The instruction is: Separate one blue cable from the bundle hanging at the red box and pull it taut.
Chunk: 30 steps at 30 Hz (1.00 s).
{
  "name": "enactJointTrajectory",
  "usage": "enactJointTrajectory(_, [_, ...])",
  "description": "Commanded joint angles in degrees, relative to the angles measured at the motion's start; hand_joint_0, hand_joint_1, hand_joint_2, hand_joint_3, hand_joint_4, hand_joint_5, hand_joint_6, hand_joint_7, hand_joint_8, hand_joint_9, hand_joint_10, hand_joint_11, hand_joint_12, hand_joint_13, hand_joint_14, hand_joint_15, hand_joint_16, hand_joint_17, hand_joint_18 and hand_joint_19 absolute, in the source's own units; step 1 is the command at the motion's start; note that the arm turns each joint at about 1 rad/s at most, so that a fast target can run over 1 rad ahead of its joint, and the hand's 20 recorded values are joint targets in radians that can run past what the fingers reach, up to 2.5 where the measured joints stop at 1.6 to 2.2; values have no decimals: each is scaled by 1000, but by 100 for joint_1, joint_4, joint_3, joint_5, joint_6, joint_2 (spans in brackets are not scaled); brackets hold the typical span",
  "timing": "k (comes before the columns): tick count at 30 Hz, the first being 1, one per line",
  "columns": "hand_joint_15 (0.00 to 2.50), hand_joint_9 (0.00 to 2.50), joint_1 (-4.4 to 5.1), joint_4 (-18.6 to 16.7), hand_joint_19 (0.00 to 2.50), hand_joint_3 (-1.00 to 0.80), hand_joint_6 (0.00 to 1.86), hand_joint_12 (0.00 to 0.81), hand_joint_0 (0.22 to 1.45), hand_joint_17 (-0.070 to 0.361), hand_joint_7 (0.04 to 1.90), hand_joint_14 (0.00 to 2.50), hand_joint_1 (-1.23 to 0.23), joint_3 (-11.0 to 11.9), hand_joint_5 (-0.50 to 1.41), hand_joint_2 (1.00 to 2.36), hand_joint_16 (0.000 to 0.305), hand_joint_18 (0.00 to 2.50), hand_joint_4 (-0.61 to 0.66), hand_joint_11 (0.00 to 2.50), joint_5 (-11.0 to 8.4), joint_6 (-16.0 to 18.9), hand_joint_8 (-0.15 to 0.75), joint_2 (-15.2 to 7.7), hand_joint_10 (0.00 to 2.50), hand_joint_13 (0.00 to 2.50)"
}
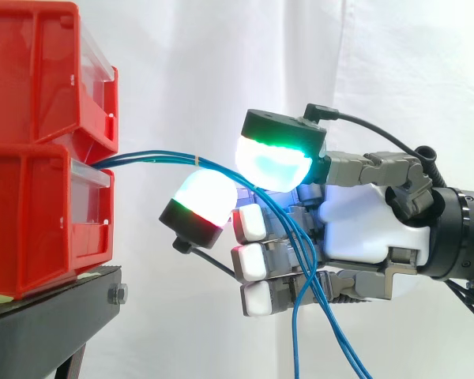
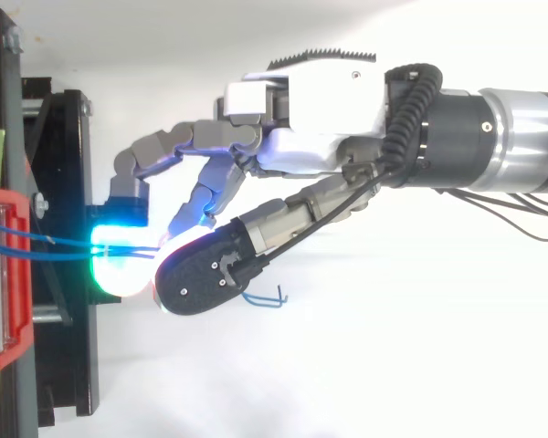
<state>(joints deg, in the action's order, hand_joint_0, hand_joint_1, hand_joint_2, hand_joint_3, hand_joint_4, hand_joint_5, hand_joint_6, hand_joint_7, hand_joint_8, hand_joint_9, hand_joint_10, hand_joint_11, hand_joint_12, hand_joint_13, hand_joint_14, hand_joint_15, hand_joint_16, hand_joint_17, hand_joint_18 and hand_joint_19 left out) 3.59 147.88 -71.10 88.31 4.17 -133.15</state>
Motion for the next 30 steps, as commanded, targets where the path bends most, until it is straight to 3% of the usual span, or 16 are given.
enactJointTrajectory(1, [414,1044,10,4,363,-152,503,333,724,74,1167,14,-679,0,-118,1021,33,867,258,497,-7,-12,351,0,13,1040])
enactJointTrajectory(5, [426,1063,19,4,360,-302,503,333,673,74,1190,15,-711,0,-115,1016,33,887,260,511,-16,-21,352,0,14,1062])
enactJointTrajectory(14, [444,1092,19,4,377,-397,503,336,633,76,1168,15,-576,0,-110,1009,34,885,252,509,-16,-21,358,0,14,1082])
enactJointTrajectory(20, [436,1081,28,4,365,-298,504,342,654,80,1064,15,-497,0,-119,1015,36,868,240,484,-16,-30,346,0,15,1062])
enactJointTrajectory(30, [428,1102,36,30,366,-70,503,343,710,79,1093,16,-660,0,-116,1019,35,878,257,495,-33,-30,362,0,14,1088])
